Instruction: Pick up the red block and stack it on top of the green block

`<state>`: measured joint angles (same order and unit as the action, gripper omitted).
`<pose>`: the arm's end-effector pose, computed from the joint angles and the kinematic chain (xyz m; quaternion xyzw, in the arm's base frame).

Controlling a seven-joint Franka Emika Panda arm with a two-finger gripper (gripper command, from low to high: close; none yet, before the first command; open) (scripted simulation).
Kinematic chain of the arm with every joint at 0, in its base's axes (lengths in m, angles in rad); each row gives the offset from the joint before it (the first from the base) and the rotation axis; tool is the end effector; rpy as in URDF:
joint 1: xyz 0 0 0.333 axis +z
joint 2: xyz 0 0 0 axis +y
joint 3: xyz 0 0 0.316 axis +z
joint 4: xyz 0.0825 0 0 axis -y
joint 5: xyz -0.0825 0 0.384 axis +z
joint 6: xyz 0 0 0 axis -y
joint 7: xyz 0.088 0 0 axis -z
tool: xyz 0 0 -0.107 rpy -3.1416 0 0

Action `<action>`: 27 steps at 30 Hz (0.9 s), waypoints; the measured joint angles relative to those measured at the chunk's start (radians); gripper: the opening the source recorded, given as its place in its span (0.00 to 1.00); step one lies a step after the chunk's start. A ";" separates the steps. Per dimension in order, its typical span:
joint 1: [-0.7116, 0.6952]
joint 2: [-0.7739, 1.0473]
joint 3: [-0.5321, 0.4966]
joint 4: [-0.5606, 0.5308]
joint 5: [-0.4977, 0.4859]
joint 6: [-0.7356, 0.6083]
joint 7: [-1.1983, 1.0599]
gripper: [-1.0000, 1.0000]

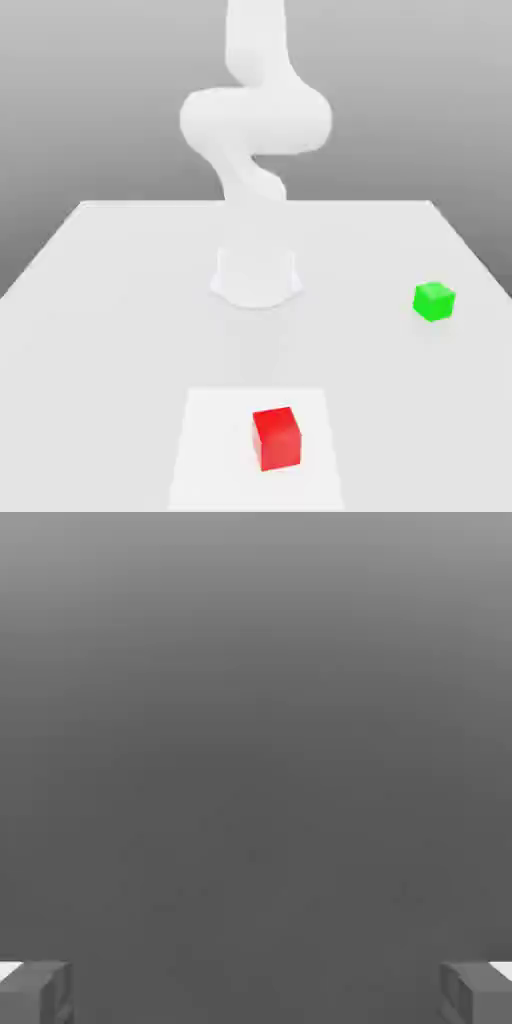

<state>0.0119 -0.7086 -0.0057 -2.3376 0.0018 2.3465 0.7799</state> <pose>0.3818 0.0017 0.6639 -0.8670 0.3536 -0.3233 0.1371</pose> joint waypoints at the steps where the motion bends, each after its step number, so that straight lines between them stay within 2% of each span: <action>1: 0.005 0.039 -0.002 -0.016 0.001 0.020 -0.009 0.50; 21: 0.071 0.767 -0.016 -0.313 0.006 0.392 -0.162 0.50; 27: 0.064 0.985 -0.007 -0.299 0.013 0.566 -0.173 0.50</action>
<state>0.0756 0.2762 -0.0128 -2.6362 0.0145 2.9126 0.6064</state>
